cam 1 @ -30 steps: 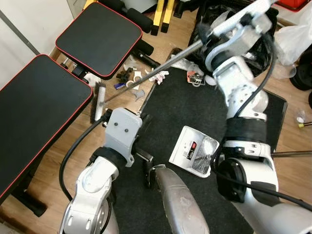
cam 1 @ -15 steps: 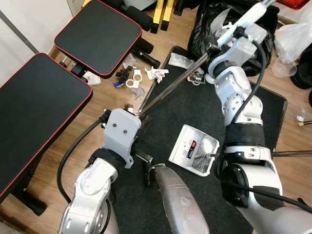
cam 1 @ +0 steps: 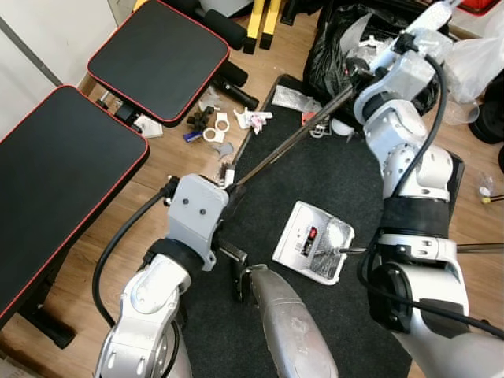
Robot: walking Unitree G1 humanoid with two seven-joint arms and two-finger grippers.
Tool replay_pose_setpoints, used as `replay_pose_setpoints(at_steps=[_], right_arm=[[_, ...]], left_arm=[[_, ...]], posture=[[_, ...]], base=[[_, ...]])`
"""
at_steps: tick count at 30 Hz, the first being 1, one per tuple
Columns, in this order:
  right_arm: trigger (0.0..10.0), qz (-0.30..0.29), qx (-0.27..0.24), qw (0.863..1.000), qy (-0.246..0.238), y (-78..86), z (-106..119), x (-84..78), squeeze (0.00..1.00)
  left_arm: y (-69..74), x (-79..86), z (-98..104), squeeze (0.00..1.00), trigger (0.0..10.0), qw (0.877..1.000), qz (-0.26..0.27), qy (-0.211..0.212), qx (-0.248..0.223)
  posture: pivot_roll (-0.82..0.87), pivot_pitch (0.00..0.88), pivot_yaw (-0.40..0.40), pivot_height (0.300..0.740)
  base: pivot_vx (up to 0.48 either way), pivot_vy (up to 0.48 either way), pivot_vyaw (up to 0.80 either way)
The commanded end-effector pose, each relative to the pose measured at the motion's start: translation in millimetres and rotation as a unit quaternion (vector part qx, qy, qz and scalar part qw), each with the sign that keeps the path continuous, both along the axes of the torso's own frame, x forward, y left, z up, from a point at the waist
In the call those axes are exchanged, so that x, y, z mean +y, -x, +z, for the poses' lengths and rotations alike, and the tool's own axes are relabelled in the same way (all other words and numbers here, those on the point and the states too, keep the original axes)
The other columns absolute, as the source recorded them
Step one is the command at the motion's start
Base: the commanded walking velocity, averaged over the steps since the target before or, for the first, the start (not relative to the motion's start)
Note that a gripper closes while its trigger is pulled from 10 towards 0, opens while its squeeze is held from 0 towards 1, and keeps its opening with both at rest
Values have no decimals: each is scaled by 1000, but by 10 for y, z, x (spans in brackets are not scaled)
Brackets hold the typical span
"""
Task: Sweep floor
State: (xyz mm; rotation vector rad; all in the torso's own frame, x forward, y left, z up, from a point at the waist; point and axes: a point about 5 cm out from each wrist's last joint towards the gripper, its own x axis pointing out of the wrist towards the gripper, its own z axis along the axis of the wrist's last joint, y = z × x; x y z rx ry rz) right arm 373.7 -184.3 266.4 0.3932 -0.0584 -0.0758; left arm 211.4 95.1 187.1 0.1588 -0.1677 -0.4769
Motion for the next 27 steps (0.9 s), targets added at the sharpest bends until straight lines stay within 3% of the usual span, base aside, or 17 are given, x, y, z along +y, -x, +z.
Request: replay_pose_setpoints(at_steps=[1, 5, 7, 9, 14, 19, 21, 24, 27], right_arm=[[10000, -15, 46, 999, 7, 44, -139, -125, 0], [10000, -16, 51, 998, 14, 62, -122, -154, 0], [10000, -19, 44, 999, 25, 91, -33, -210, 0], [10000, -18, -1, 999, 33, 140, 201, -264, 0], [10000, 10, -49, 998, 30, 191, 443, -200, 0], [10000, 20, -64, 997, 26, 205, 503, -171, 0], [10000, 23, -71, 997, 18, 212, 533, -160, 0], [10000, 64, -102, 992, -40, 228, 632, -71, 0], [10000, 80, -114, 988, -66, 214, 629, -26, 0]], left_arm=[[13, -1, -68, 0, 10000, 1000, 18, 7, 16], [14, -1, -70, 0, 10000, 1000, 18, 7, 17], [16, 1, -73, 0, 10000, 1000, 18, 8, 17], [20, 3, -79, 0, 10000, 1000, 18, 9, 17], [26, 1, -90, 0, 10000, 1000, 18, 10, 18], [29, -3, -93, 0, 10000, 1000, 18, 10, 19], [30, -5, -93, 0, 10000, 1000, 18, 10, 19], [30, -8, -90, 0, 10000, 1000, 19, 10, 18], [31, -9, -90, 0, 10000, 1000, 19, 11, 18]], posture=[[-130, 406, -195, 740], [-137, 403, -199, 740], [-140, 399, -201, 740], [-142, 393, -202, 740], [-135, 373, -200, 740], [-132, 374, -199, 740], [-132, 376, -200, 740], [-133, 379, -200, 740], [-133, 379, -200, 740]], base=[[0, 0, 0], [0, 0, 0], [0, 0, 0], [0, 0, 0], [0, 0, 0], [0, 0, 0], [0, 0, 0], [0, 0, 0], [0, 0, 0]])
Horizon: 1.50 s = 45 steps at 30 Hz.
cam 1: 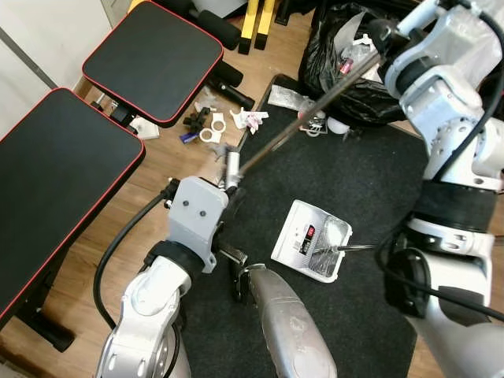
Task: Sweep floor
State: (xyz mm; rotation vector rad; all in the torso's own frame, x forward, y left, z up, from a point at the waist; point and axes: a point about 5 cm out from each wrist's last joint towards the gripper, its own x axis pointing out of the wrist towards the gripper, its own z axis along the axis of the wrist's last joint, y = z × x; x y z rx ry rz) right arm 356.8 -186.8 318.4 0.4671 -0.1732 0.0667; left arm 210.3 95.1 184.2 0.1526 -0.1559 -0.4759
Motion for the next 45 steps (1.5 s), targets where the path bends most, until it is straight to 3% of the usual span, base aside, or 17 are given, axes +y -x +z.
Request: replay_pose_setpoints(at_steps=[1, 7, 8, 11, 12, 15, 22, 26, 28, 32, 38, 45], right_arm=[[10000, 27, -43, 998, -43, 28, 89, 15, 0], [10000, 26, -26, 998, -60, -78, -83, 53, 0], [10000, 3, -5, 998, -66, -195, -308, 48, 0], [10000, -3, -3, 998, -68, -219, -365, 44, 0], [10000, -44, -18, 999, -26, -300, -552, 5, 0], [10000, -62, -18, 998, -7, -341, -743, -8, 0], [10000, -70, 9, 997, 30, -348, -958, -5, 0], [10000, -77, 4, 995, 65, -318, -939, -37, 0], [10000, -113, 25, 990, 83, -281, -900, -176, 0], [10000, -124, 54, 988, 68, -150, -754, -325, 0], [10000, -109, 48, 991, 65, -32, -565, -371, 0], [10000, -86, 78, 991, 58, 82, -366, -418, 0]], left_arm=[[20, -8, -60, 0, 10000, 1000, 18, 9, 12], [26, -7, -50, 0, 10000, 1000, 18, 9, 11], [34, -6, -43, 0, 10000, 1000, 18, 9, 11], [43, -5, -37, 0, 10000, 1000, 18, 9, 10], [59, 2, -23, 0, 10000, 1000, 18, 9, 11], [74, 6, -12, 0, 10000, 1000, 18, 10, 11], [105, 20, 1, 0, 10000, 1000, 17, 9, 13], [114, 30, 3, 0, 10000, 1000, 18, 8, 15], [116, 31, -1, 0, 10000, 1000, 18, 8, 16], [115, 28, -12, 0, 10000, 1000, 17, 9, 19], [102, 28, -19, 0, 10000, 1000, 17, 10, 20], [61, 14, -36, 0, 10000, 1000, 16, 11, 20]], posture=[[-133, 379, -200, 740], [-126, 393, -199, 740], [-123, 394, -199, 740], [-112, 404, -196, 740], [-100, 420, -189, 740], [-90, 429, -186, 740], [-77, 445, -181, 740], [-85, 448, -181, 740], [-88, 448, -181, 740], [-107, 442, -187, 740], [-132, 434, -189, 740], [-143, 416, -194, 740]], base=[[0, 0, 0], [0, 0, 0], [0, 0, 0], [0, 0, 0], [0, 0, 0], [0, 0, 0], [0, 0, 0], [0, 0, 0], [0, 0, 0], [0, 0, 0], [0, 0, 0], [0, 0, 0]])
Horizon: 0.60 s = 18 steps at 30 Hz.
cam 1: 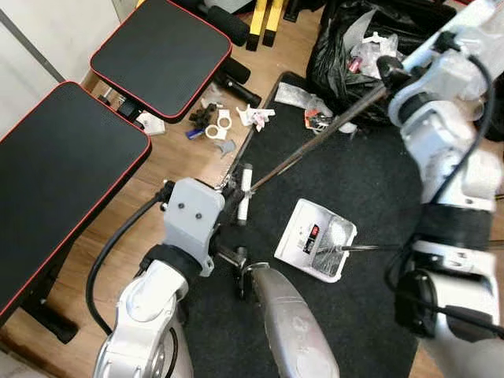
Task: Sweep floor
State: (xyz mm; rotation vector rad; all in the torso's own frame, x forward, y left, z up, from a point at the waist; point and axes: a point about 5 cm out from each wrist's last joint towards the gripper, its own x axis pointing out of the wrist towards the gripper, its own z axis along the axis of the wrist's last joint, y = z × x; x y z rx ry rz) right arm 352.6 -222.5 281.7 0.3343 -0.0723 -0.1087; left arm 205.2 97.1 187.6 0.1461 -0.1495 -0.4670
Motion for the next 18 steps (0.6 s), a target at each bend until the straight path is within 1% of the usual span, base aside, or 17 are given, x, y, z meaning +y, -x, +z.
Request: replay_pose_setpoints(at_steps=[1, 3, 4, 5, 6, 8, 10, 11, 12, 13, 16, 18], right_arm=[[10000, -1, 5, 1000, -9, 47, 51, -45, 0], [10000, 4, 1, 1000, -14, 52, 82, -33, 0], [10000, 11, -14, 1000, -22, 55, 149, -14, 0], [10000, 11, -14, 1000, -22, 55, 149, -14, 0], [10000, 18, -23, 999, -28, 70, 208, 4, 0], [10000, 18, -23, 999, -28, 70, 208, 4, 0], [10000, 35, -57, 997, -45, 95, 390, 58, 0], [10000, 35, -57, 997, -45, 95, 390, 58, 0], [10000, 45, -77, 994, -57, 116, 481, 85, 0], [10000, 68, -108, 989, -79, 133, 594, 138, 0], [10000, 75, -113, 987, -85, 140, 610, 156, 0], [10000, 81, -109, 987, -90, 124, 579, 176, 0]], left_arm=[[3, -9, -72, 0, 10000, 1000, 11, 9, 16], [0, -10, -72, 0, 10000, 1000, 11, 9, 16], [-3, -13, -73, 0, 10000, 1000, 12, 9, 16], [-3, -13, -73, 0, 10000, 1000, 12, 9, 16], [-5, -14, -74, 0, 10000, 1000, 12, 9, 15], [-5, -14, -74, 0, 10000, 1000, 12, 9, 15], [-6, -15, -74, 0, 10000, 1000, 12, 10, 15], [-6, -15, -74, 0, 10000, 1000, 12, 10, 15], [-7, -16, -75, 0, 10000, 1000, 12, 10, 15], [-8, -15, -75, 0, 10000, 1000, 12, 10, 14], [-9, -14, -75, 0, 10000, 1000, 12, 10, 14], [-8, -14, -74, 0, 10000, 1000, 12, 11, 14]], posture=[[-145, 413, -195, 740], [-145, 413, -195, 740], [-145, 410, -196, 740], [-145, 410, -196, 740], [-145, 410, -196, 740], [-145, 410, -196, 740], [-144, 407, -197, 740], [-144, 407, -197, 740], [-144, 406, -196, 740], [-144, 406, -196, 740], [-144, 406, -196, 740], [-142, 408, -194, 740]], base=[[0, 0, 0], [0, 0, 0], [0, 0, 0], [0, 0, 0], [0, 0, 0], [0, 0, 0], [0, 0, 0], [0, 0, 0], [0, 0, 0], [0, 0, 0], [0, 0, 0], [0, 0, 0]])
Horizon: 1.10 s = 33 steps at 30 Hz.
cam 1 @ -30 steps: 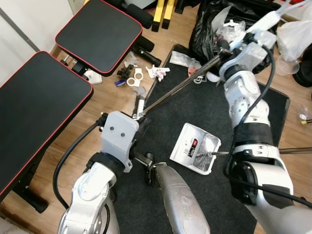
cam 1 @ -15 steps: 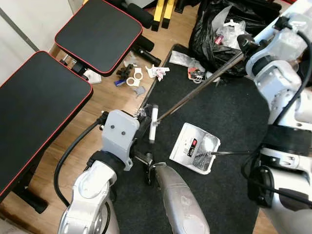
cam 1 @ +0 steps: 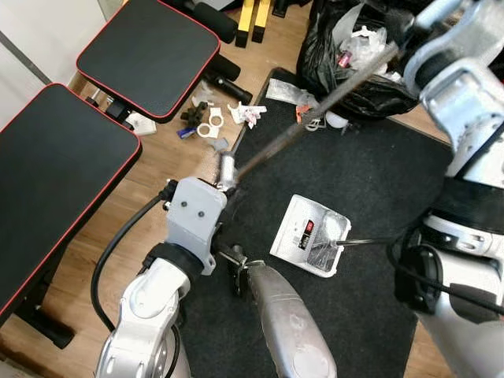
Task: Sweep floor
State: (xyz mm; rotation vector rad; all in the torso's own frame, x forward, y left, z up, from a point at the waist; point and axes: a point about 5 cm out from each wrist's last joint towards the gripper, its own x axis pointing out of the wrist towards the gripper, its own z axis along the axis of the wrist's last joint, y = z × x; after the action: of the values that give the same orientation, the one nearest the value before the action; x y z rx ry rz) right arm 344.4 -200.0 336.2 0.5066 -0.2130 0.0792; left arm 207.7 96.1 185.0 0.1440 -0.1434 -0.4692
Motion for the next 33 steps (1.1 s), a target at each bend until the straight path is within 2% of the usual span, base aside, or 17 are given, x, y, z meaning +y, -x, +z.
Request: replay_pose_setpoints(at_steps=[1, 6, 8, 9, 10, 11, 12, 13, 16, 20, 23, 25, 27, 29, 30, 33], right_arm=[[10000, 0, -6, 1000, -15, 17, -39, -37, 0], [10000, -16, 10, 1000, -23, -88, -250, -48, 0], [10000, -55, -5, 998, -42, -210, -464, -167, 0], [10000, -55, -5, 998, -42, -210, -464, -167, 0], [10000, -78, -6, 996, -52, -259, -597, -244, 0], [10000, -106, 0, 994, -38, -297, -768, -315, 0], [10000, -106, 0, 994, -38, -297, -768, -315, 0], [10000, -121, 5, 992, -24, -310, -874, -355, 0], [10000, -135, 14, 991, -1, -300, -995, -387, 0], [10000, -138, 16, 990, 4, -291, -1036, -395, 0], [10000, -143, 9, 989, 43, -251, -1071, -403, 0], [10000, -143, 9, 989, 43, -251, -1071, -403, 0], [10000, -138, -15, 987, 83, -222, -1013, -390, 0], [10000, -138, -15, 987, 83, -222, -1013, -390, 0], [10000, -132, -35, 985, 106, -207, -945, -369, 0], [10000, -129, -50, 983, 121, -203, -903, -353, 0]], left_arm=[[17, -4, -48, 0, 10000, 1000, 13, 11, 11], [18, -2, -45, 0, 10000, 1000, 13, 11, 11], [35, -4, -34, 0, 10000, 1000, 12, 12, 10], [35, -4, -34, 0, 10000, 1000, 12, 12, 10], [44, -6, -28, 0, 10000, 1000, 12, 12, 10], [60, -6, -21, 0, 10000, 1000, 11, 12, 10], [60, -6, -21, 0, 10000, 1000, 11, 12, 10], [69, -6, -17, 0, 10000, 1000, 11, 12, 10], [91, 3, -10, 0, 10000, 1000, 11, 12, 11], [103, 10, -6, 0, 10000, 1000, 11, 12, 12], [117, 31, 0, 0, 10000, 1000, 13, 11, 13], [117, 31, 0, 0, 10000, 1000, 13, 11, 13], [110, 41, -2, 0, 10000, 1000, 14, 10, 14], [110, 41, -2, 0, 10000, 1000, 14, 10, 14], [100, 43, -6, 0, 10000, 1000, 15, 9, 14], [94, 44, -9, 0, 10000, 1000, 15, 9, 14]], posture=[[-136, 409, -194, 740], [-134, 411, -193, 740], [-107, 430, -187, 740], [-107, 430, -187, 740], [-107, 430, -187, 740], [-90, 438, -186, 740], [-90, 438, -186, 740], [-90, 438, -186, 740], [-73, 453, -181, 740], [-73, 453, -181, 740], [-76, 458, -178, 740], [-76, 458, -178, 740], [-79, 455, -177, 740], [-79, 455, -177, 740], [-82, 451, -175, 740], [-82, 451, -175, 740]], base=[[0, 0, 0], [0, 0, 0], [0, 0, 0], [0, 0, 0], [0, 0, 0], [0, 0, 0], [0, 0, 0], [0, 0, 0], [0, 0, 0], [0, 0, 0], [0, 0, 0], [0, 0, 0], [0, 0, -800], [0, 0, -800], [0, 0, -800], [0, 0, -800]])
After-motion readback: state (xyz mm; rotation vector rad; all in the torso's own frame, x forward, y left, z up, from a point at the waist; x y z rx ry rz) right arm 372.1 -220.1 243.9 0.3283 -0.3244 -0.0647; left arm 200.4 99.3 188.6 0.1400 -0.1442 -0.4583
